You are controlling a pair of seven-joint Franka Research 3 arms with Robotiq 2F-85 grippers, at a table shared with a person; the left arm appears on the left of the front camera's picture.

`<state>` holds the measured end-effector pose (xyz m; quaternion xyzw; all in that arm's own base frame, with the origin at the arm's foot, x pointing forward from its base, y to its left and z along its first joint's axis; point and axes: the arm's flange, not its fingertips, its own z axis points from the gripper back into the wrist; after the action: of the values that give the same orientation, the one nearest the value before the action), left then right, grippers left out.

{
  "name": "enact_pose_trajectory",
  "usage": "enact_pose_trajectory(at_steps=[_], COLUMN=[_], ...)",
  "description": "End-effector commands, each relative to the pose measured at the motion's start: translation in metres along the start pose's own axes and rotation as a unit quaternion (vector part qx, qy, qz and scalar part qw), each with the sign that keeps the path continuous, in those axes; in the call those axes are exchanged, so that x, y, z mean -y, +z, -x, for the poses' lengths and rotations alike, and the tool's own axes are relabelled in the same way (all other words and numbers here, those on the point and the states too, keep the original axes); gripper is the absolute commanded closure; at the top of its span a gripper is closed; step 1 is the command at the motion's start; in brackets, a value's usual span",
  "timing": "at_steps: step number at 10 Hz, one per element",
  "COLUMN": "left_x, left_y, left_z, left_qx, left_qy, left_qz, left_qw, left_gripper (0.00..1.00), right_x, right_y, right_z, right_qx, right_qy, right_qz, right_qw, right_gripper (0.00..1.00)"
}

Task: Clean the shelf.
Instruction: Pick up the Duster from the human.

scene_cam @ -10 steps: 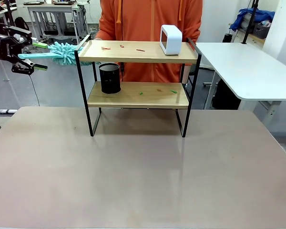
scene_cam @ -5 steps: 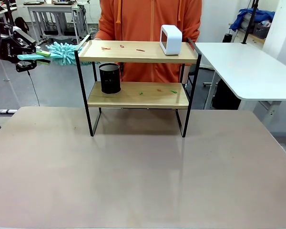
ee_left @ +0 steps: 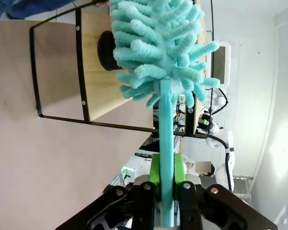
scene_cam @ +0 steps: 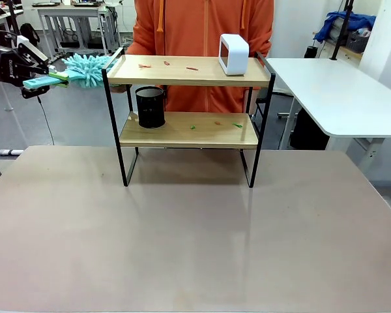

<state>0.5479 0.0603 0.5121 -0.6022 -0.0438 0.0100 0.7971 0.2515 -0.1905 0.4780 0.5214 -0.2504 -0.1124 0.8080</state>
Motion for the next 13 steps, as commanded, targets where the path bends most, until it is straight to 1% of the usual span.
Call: enact_pose_trajectory(at_steps=[1, 2, 4, 5, 6, 7, 8, 9, 10, 11, 13], left_x=[0.013, 0.021, 0.026, 0.02, 0.011, 0.002, -0.008, -0.012, -0.015, -0.008, -0.008], left_y=[0.018, 0.041, 0.092, 0.112, 0.119, 0.125, 0.132, 0.14, 0.142, 0.137, 0.137], left_z=[0.033, 0.063, 0.147, 0.196, 0.232, 0.259, 0.278, 0.291, 0.296, 0.291, 0.291], left_qx=[0.011, 0.016, 0.024, 0.001, -0.061, -0.1, -0.108, -0.113, -0.106, -0.115, -0.115], left_qy=[-0.049, -0.08, -0.139, -0.163, -0.177, -0.193, -0.209, -0.226, -0.23, -0.195, -0.195], left_qz=[-0.019, -0.046, -0.124, -0.16, -0.169, -0.175, -0.183, -0.174, -0.168, -0.184, -0.184], left_qw=[0.999, 0.996, 0.982, 0.974, 0.968, 0.96, 0.955, 0.952, 0.953, 0.957, 0.957], left_gripper=[1.0, 1.0, 1.0, 1.0, 1.0, 1.0, 1.0, 1.0, 1.0, 1.0, 1.0], right_x=[-0.001, -0.001, -0.001, -0.001, -0.001, -0.001, -0.001, -0.001, -0.001, -0.001, -0.001], right_y=[-0.001, -0.001, -0.001, -0.001, -0.001, -0.001, -0.001, -0.001, -0.001, -0.001, -0.001], right_z=[-0.003, -0.003, -0.003, -0.003, -0.003, -0.003, -0.003, -0.003, -0.003, -0.003, -0.003], right_qx=[0.006, 0.006, 0.006, 0.006, 0.006, 0.006, 0.006, 0.006, 0.006, 0.006, 0.006], right_qy=[0.013, 0.013, 0.013, 0.013, 0.013, 0.013, 0.013, 0.013, 0.013, 0.013, 0.013], right_qz=[-0.008, -0.008, -0.008, -0.008, -0.008, -0.008, -0.008, -0.008, -0.008, -0.008, -0.008], right_qw=[1.0, 1.0, 1.0, 1.0, 1.0, 1.0, 1.0, 1.0, 1.0, 1.0, 1.0], right_gripper=[0.0, 0.0, 0.0, 0.0, 0.0, 0.0, 0.0, 0.0, 0.0, 0.0, 0.0])
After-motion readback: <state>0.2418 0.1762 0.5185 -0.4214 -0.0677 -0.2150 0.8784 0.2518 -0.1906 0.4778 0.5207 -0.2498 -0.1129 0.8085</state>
